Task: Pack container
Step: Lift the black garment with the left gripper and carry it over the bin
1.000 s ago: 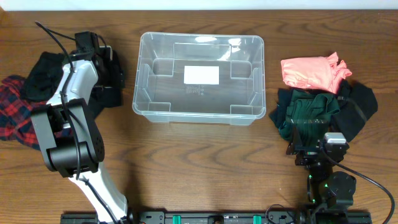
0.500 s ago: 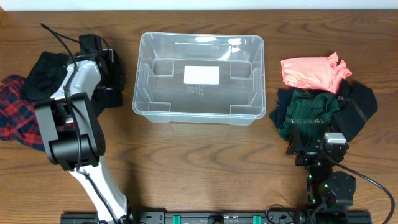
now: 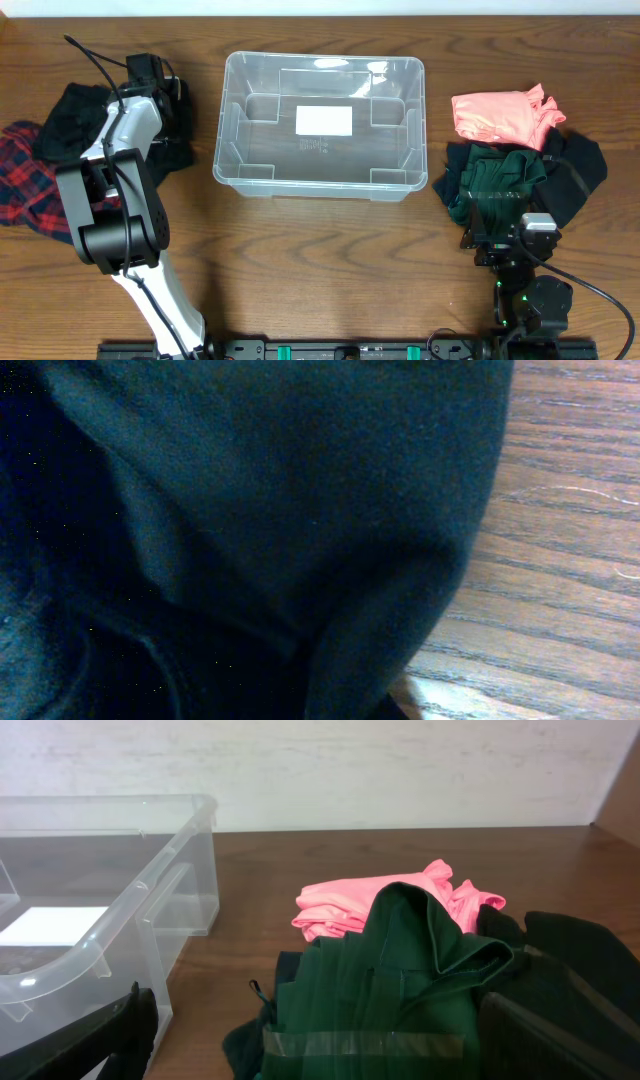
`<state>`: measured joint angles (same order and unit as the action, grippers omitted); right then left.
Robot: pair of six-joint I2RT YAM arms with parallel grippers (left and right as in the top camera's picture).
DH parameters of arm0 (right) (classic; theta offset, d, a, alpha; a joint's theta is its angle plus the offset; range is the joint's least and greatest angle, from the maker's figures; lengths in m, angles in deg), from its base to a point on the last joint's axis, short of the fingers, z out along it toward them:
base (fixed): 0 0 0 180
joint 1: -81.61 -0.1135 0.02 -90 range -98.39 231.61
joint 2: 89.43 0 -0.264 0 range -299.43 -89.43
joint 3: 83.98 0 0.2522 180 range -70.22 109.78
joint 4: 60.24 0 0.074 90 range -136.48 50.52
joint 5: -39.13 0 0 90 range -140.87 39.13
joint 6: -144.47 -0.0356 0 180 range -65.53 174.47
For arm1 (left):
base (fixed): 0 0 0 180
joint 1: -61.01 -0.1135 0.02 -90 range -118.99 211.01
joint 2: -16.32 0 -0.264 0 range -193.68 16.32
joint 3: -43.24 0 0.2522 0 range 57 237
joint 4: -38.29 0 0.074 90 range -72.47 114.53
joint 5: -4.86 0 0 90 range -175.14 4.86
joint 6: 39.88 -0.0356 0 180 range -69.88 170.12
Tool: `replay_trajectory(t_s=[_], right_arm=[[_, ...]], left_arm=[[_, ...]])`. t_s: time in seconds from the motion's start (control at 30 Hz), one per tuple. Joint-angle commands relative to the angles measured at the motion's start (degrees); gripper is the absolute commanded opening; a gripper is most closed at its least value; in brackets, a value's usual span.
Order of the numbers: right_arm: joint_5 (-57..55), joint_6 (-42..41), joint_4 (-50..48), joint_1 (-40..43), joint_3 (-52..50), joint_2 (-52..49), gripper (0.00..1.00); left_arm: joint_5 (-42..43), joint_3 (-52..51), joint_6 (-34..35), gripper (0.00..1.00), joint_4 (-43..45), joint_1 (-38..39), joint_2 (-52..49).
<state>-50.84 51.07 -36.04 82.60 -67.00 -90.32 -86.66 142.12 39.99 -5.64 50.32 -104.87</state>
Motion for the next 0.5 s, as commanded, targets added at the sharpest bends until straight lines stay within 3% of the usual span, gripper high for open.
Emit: replay_trajectory(t_s=[0.0, 0.17, 0.47], right_arm=[[-0.42, -0.17, 0.02, 0.44, -0.17, 0.2, 0.99], [-0.42, -0.17, 0.02, 0.44, -0.17, 0.2, 0.99], [-0.42, -0.17, 0.02, 0.44, -0.17, 0.2, 0.99]], left_arm=[[0.85, 0.33, 2.62, 0.06, -0.59, 0.26, 0.46], [0.85, 4.66, 9.33, 0.06, -5.07, -0.2, 6.56], [6.51, 28.35, 12.44, 0.06, -31.45, -0.33, 11.82]])
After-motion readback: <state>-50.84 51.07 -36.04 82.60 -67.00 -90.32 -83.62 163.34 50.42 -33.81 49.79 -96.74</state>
